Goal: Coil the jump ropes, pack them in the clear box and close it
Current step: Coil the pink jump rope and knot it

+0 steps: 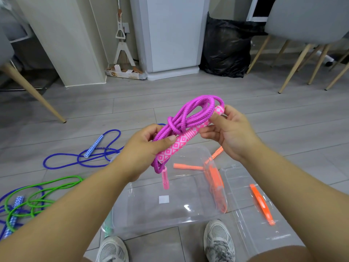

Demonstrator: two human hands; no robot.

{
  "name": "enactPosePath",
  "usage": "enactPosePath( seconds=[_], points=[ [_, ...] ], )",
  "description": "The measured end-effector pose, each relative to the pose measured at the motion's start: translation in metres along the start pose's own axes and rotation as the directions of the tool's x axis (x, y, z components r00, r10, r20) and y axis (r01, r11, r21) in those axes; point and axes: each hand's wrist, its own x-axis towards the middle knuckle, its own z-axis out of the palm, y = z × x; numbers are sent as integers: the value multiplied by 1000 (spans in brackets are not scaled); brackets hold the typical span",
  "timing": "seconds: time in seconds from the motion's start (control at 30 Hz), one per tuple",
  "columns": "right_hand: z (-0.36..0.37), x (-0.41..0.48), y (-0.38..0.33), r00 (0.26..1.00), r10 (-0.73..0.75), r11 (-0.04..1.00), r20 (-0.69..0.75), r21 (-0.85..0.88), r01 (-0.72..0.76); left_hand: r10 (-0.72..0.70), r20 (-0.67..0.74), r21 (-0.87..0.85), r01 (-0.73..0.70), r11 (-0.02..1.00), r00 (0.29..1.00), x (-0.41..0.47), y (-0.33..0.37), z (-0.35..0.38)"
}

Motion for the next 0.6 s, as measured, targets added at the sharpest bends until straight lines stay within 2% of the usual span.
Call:
enactPosePath(
  seconds=[0.2, 0.6],
  points=[
    [0, 4, -4, 995, -49, 998, -84, 23, 51, -72, 136, -208, 100, 973, 988, 3, 6, -6],
    [6, 4, -7, 998, -27, 999, -64, 38, 29, 92, 323, -44, -82, 996, 942, 2, -5, -16]
  ],
)
